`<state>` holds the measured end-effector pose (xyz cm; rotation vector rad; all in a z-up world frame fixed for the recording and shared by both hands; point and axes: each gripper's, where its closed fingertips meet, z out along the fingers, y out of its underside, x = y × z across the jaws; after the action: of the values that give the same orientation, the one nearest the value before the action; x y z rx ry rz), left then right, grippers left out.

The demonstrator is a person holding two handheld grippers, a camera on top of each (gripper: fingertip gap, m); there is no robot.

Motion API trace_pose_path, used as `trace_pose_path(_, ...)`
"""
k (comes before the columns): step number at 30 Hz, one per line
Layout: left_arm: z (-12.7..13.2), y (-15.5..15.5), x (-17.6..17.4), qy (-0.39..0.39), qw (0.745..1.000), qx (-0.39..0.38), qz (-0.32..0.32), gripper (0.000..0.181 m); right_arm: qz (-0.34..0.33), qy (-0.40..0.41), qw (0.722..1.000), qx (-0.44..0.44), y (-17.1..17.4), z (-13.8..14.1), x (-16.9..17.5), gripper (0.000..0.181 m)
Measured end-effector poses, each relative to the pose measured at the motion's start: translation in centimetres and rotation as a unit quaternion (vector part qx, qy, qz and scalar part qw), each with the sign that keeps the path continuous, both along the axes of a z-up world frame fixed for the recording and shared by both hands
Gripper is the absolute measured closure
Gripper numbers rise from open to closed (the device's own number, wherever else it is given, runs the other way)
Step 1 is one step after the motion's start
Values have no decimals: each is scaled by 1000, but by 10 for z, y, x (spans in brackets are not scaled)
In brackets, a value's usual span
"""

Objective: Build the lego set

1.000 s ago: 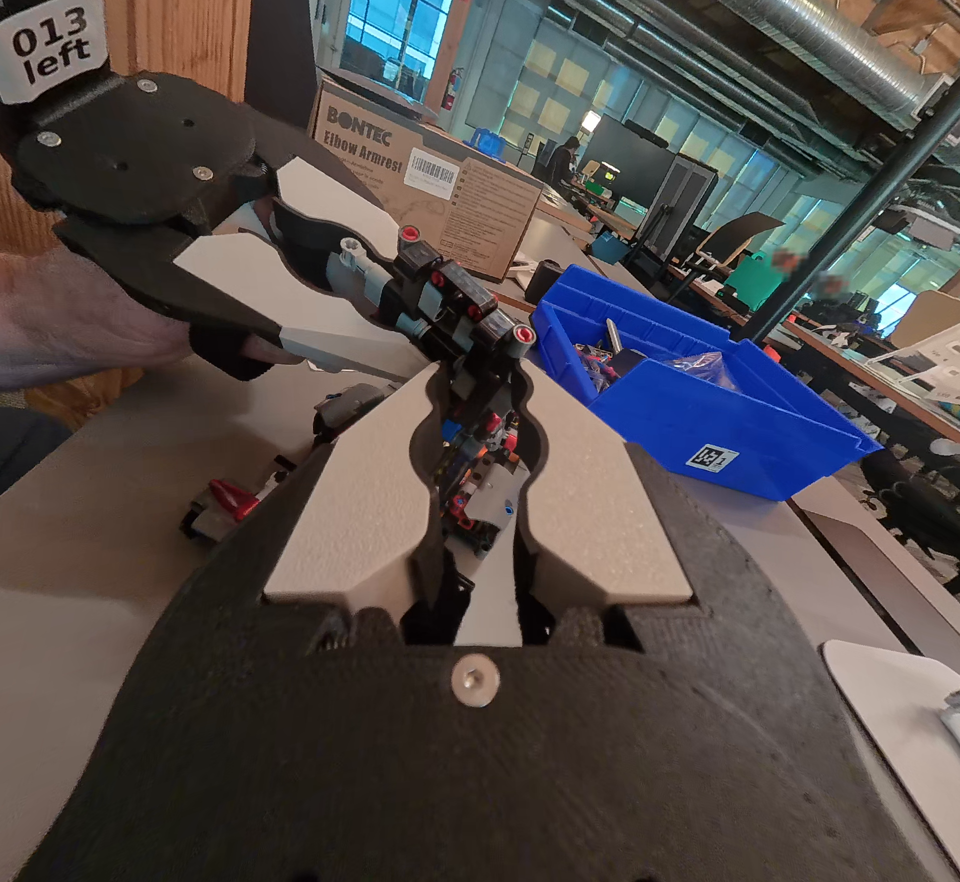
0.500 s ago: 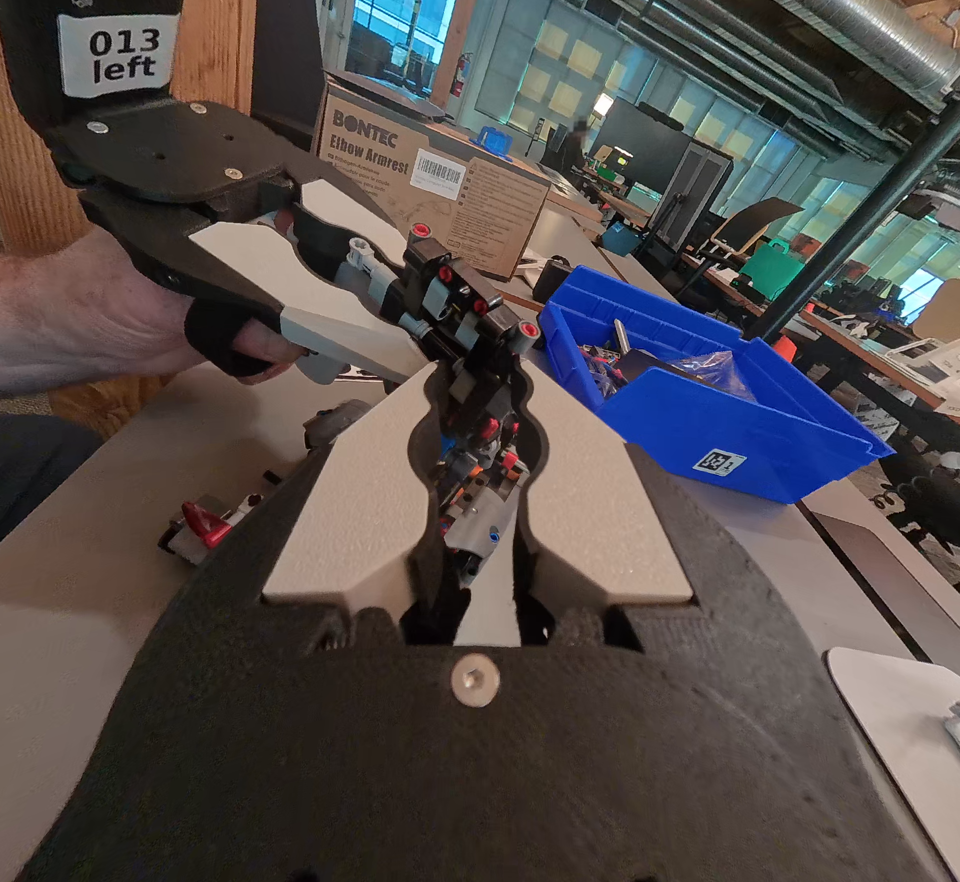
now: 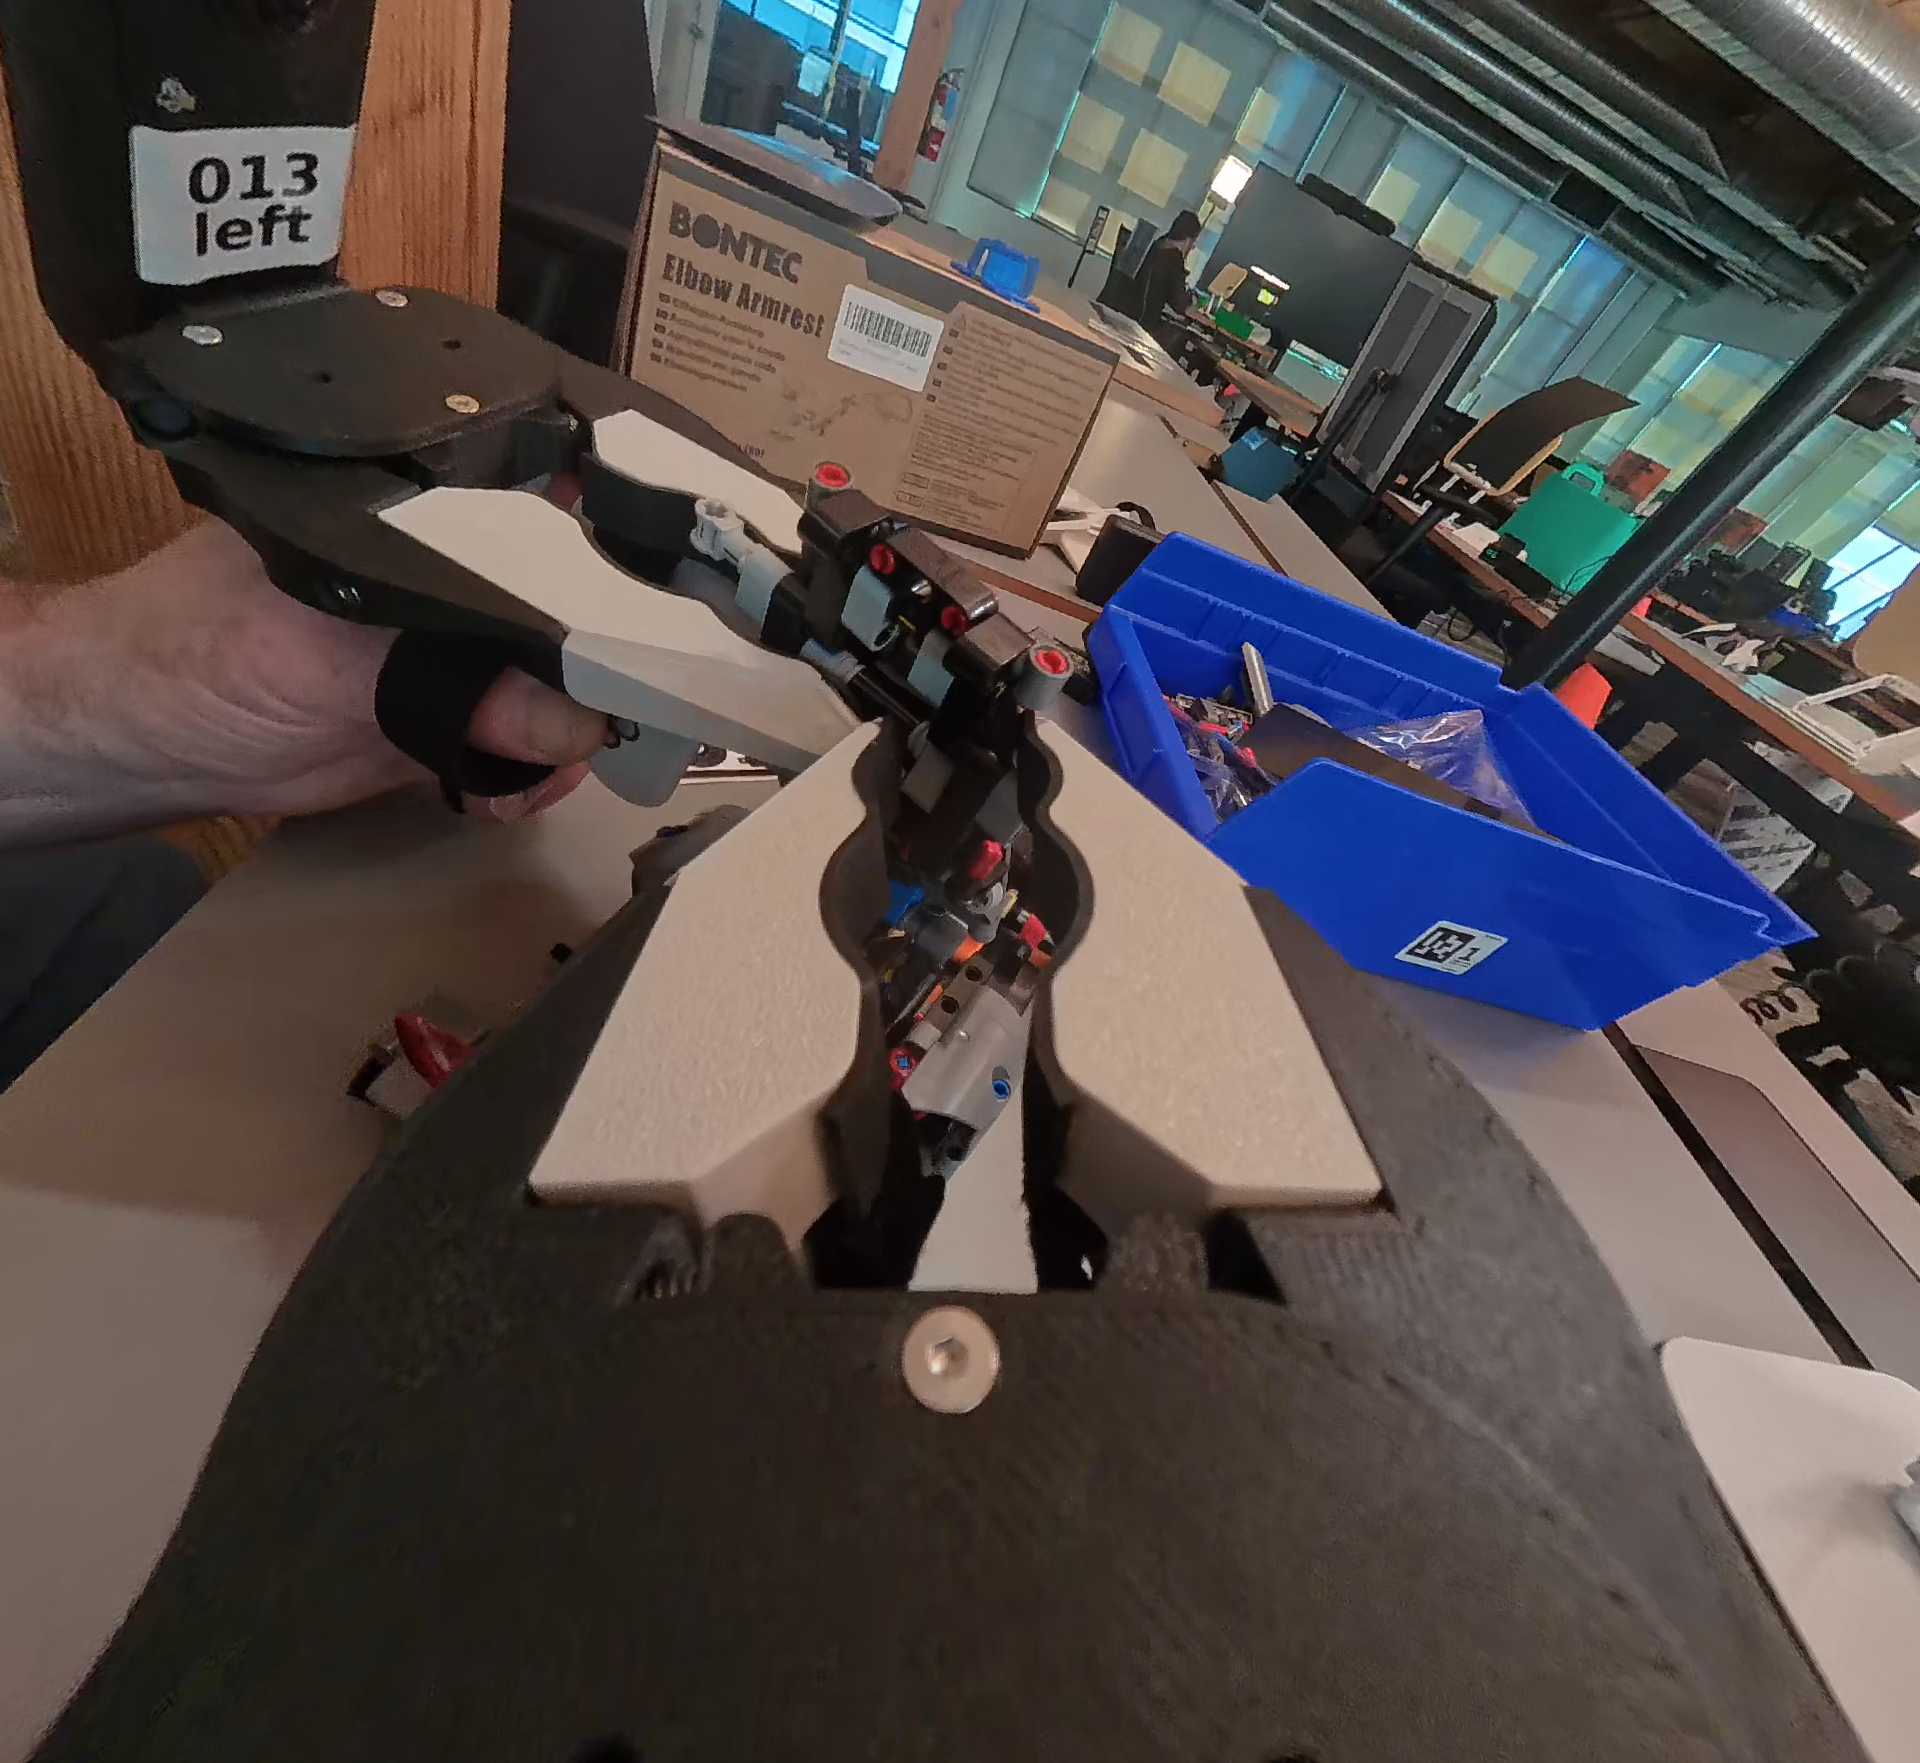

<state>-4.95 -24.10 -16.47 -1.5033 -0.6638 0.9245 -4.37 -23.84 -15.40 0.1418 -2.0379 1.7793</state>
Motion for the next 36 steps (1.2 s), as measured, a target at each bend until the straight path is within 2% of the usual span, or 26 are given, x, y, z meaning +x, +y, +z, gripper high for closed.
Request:
trace_pose_path(5,-3,2,2,-7,1000,8,-25,156,-6,17,1000,6,0,-2,-1,167)
trace_pose_path(11,-5,2,4,8,999,-35,-12,158,4,36,999,13,3,-4,1,166)
trace_pose_path(16,-5,2,2,-7,999,-28,-18,158,9,43,999,16,6,-8,0,158)
trace_pose_path(22,-5,2,0,-25,999,-17,-18,157,-5,33,999,4,4,-8,-6,162)
trace_pose_path(36,-5,4,-2,-40,999,-18,-26,157,9,-8,1000,-7,8,-10,-5,161)
